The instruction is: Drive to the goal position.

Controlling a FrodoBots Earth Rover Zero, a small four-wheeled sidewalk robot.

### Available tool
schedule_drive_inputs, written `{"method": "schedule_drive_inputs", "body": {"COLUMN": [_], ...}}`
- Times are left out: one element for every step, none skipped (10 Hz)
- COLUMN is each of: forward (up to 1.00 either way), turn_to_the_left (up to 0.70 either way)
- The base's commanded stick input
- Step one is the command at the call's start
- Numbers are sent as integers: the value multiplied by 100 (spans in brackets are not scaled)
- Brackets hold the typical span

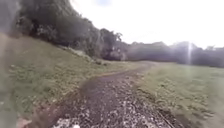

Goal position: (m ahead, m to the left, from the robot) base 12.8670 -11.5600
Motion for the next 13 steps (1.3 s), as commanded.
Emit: {"method": "schedule_drive_inputs", "body": {"forward": [85,85,85,85,85,85,85,85,85,85,85,85,85], "turn_to_the_left": [0,0,0,0,-6,-24,-28,-15,-6,0,0,0,0]}}
